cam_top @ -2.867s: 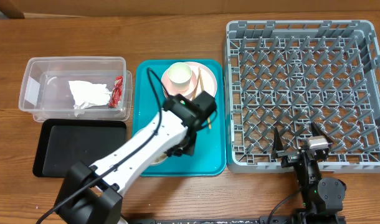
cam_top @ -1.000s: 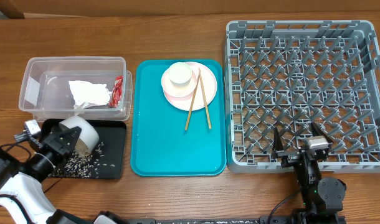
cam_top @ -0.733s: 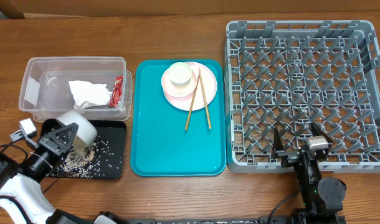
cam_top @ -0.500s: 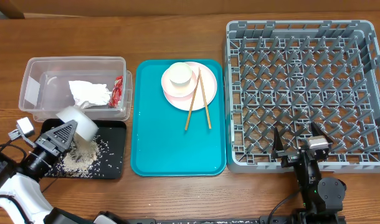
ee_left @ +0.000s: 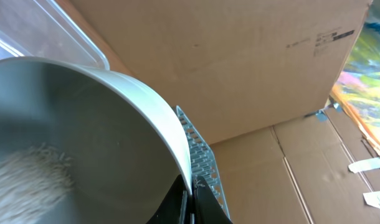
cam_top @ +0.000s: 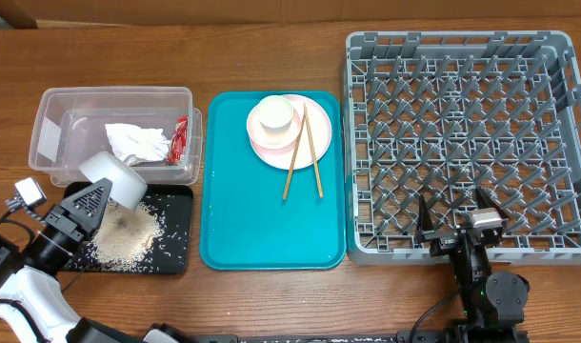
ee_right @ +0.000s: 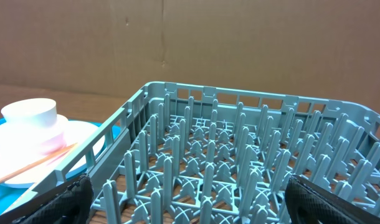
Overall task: Sort waste into correct bins and load items into the dishwasher
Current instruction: 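Carry the bowl left and tip the rice onto the black tray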
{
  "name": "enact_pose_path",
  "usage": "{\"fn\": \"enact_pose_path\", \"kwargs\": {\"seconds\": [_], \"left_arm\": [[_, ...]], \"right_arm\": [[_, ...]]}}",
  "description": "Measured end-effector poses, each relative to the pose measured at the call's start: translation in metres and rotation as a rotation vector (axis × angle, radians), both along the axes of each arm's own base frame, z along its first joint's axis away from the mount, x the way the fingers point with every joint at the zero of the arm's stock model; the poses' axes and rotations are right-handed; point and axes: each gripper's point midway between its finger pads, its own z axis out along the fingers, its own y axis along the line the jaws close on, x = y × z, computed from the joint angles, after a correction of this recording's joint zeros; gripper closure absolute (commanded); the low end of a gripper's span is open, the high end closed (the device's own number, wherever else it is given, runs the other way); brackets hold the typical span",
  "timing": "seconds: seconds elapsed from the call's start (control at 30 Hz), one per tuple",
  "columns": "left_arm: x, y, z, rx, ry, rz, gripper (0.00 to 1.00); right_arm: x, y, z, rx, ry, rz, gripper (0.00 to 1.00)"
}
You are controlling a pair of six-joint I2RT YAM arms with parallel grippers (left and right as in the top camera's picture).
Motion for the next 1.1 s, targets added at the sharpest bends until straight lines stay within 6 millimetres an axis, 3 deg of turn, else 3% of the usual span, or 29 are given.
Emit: {"fn": "enact_pose_path", "kwargs": {"seconds": [0.37,0.53,0.83,1.1], "left_arm": [[-0.0007,-0.0012,0.0015,-0.07,0.032,-0.003,0.96],[-0.0043,-0.0069,0.0004,-0.204,0.108,-0.004,0.96],[0.0,0.0,-0.0012,-0.162,0.097,0.005,0.96],[-0.0004,-0.0063,-0.0002,-0.209,0.117,-0.014,0.96]], "right_arm": [[0.0,0.0,-0.0001,0.0,0.0,0.0,0.0],[0.0,0.0,-0.0001,0.0,0.0,0.0,0.0],[0.0,0.0,-0.0001,0.0,0.0,0.0,0.0],[0.0,0.0001,-0.0001,0.0,0.0,0.0,0.0]]}}
